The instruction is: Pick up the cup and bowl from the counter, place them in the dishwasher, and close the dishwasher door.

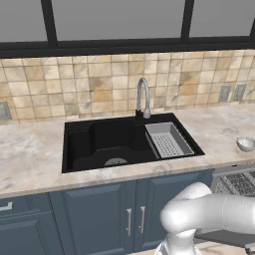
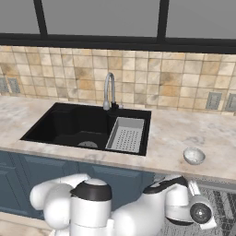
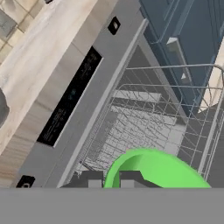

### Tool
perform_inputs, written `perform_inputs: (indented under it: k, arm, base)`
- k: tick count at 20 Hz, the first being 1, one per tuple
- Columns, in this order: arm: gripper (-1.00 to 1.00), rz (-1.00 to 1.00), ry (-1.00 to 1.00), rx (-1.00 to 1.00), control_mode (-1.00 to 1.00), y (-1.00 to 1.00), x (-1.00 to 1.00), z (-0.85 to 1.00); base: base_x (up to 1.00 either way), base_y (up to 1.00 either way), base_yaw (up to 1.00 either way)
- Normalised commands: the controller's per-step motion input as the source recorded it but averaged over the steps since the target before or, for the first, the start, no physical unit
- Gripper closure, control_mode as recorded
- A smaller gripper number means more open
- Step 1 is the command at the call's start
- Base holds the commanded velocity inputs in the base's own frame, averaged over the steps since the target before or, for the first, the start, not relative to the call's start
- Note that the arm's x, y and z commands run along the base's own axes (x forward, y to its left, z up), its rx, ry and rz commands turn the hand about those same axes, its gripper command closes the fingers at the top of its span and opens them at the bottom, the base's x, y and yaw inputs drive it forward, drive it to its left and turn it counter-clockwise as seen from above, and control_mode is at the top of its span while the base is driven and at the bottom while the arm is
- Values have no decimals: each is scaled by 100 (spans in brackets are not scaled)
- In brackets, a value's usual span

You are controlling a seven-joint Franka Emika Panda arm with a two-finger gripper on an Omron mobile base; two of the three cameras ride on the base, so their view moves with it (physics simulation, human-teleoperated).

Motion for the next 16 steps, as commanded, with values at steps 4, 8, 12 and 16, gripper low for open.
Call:
perform_inputs:
  k: [4, 8, 12, 16]
  arm:
    - [100, 0, 10, 1, -100, -22, 5, -55]
    - [100, 0, 8, 0, -100, -19, 19, -48]
    - [100, 0, 5, 0, -100, -16, 23, -47]
    - [100, 0, 2, 0, -100, -14, 16, -54]
  base:
    - [0, 0, 0]
    - [0, 0, 0]
    - [0, 0, 0]
    - [0, 0, 0]
